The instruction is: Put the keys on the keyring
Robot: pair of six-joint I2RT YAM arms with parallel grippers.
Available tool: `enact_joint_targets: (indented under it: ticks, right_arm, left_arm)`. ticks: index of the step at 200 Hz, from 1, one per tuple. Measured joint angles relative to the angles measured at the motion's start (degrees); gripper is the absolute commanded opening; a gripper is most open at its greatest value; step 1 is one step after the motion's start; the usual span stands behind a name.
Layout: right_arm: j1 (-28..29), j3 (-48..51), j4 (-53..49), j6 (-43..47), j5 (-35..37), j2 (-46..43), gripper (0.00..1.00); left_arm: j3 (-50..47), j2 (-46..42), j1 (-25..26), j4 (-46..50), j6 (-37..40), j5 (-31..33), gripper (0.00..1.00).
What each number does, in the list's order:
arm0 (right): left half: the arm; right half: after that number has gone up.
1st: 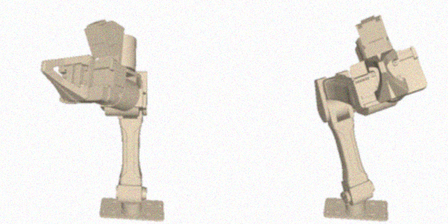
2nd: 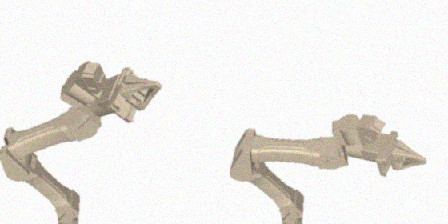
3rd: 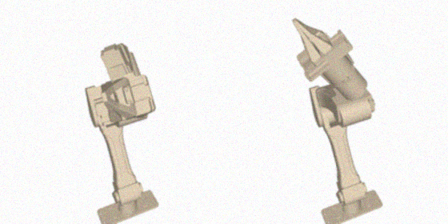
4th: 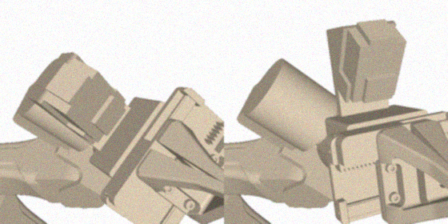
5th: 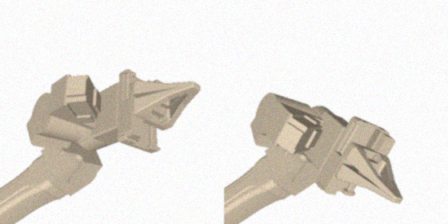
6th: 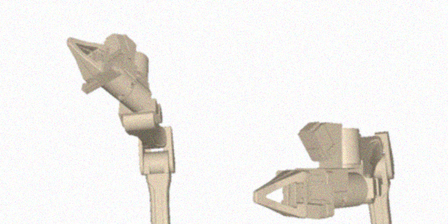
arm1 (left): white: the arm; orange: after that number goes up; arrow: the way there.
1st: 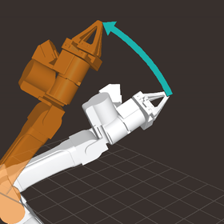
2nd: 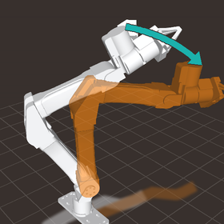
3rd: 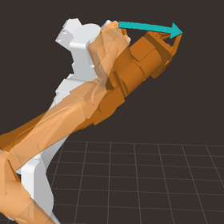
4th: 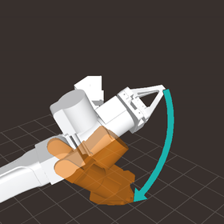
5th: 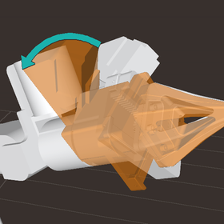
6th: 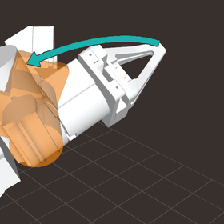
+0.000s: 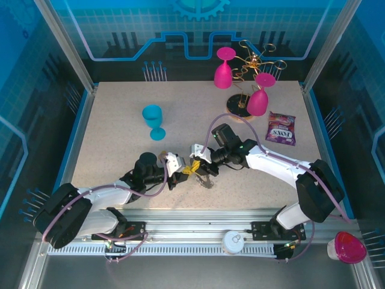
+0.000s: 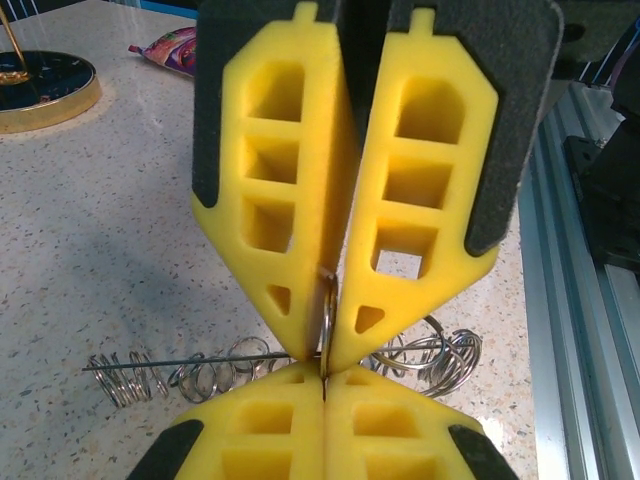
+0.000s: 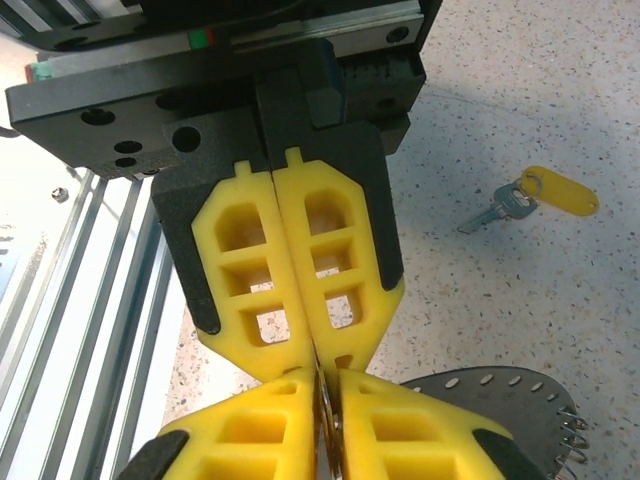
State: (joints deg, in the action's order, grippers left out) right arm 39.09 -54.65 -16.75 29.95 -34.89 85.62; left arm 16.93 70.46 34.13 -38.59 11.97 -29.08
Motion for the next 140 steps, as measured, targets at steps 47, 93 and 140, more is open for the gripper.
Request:
enact_joint_targets:
  ticks: [47,93,140]
  right_arm:
    - [0.28,-0.09,-2.16,1.27,1.86,-0.20,0.20]
    - [0.28,-0.09,-3.74,1.68,3.26,-0.87,0.17]
    - [0.26,-0.09,-3.74,1.81,4.02,-1.51,0.00]
  left_arm:
    - [0.00,0.00,0.00,0.57,0.20,0.66,0.00]
    - [0.00,-0.22,0.00,0.52,0.26,0.85,0.00]
    - [0.00,-0.55,0.00,0.61,0.44,0.79,0.08]
